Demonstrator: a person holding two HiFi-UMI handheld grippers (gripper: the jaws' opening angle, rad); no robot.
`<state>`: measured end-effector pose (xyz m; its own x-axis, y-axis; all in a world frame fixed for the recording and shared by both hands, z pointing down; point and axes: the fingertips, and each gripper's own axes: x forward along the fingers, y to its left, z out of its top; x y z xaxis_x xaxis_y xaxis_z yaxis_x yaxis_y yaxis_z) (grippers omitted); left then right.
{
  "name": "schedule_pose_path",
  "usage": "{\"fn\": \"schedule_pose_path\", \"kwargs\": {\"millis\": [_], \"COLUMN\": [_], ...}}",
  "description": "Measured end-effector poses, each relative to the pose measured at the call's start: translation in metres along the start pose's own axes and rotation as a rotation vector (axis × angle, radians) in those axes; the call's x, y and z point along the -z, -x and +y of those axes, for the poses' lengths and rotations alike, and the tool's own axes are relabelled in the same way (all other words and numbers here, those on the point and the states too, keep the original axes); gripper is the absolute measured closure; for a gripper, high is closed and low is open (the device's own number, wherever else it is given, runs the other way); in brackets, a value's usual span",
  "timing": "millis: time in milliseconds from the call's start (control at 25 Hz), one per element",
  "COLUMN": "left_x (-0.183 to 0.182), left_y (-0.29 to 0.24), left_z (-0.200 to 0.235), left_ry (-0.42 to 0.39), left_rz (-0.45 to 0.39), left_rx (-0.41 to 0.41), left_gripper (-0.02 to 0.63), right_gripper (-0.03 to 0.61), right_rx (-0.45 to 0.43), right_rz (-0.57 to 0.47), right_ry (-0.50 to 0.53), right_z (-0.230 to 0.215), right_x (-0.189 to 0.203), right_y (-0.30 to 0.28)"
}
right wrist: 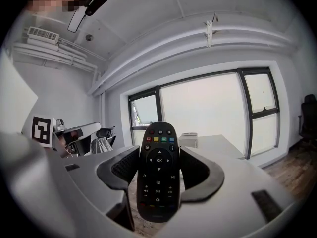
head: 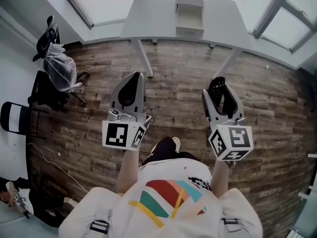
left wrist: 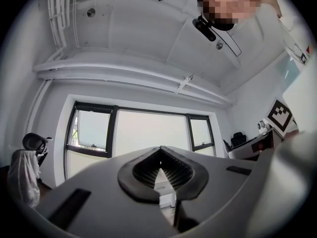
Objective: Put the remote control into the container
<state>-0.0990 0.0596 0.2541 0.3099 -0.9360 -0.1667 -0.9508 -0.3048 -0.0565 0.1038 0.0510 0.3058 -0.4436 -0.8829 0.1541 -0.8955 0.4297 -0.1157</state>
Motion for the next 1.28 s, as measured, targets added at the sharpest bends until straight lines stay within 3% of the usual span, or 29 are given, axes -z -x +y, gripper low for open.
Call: {"fn": "schedule_pose_path", "kwargs": {"millis": [360,720,1280], "left_x": [0.011,0.017,0.045], "left_y": [-0.047,-0.151,-0.29], "left_z": [0.033,0.083,0.169], "left_ry": [0.003,0.033,0.067], "left_rz": [-0.011,-0.075,-0.055], "left_rx": [-0.013,0.017,0.05], "left_gripper": [0.606,0.606,0.606], "right_gripper": [0.322,0.322,0.322], "right_rx": [-0.029,-0.003,0.065], "right_rz": [-0.006,-0.035,0.008], "right_ry": [0.025,0.081,0.077], "right_z": [-0.001,-0.028,-0.065], "right_x": [-0.011,-0.051,-0.08], "right_y": [-0.059,-0.154,-0.299]}}
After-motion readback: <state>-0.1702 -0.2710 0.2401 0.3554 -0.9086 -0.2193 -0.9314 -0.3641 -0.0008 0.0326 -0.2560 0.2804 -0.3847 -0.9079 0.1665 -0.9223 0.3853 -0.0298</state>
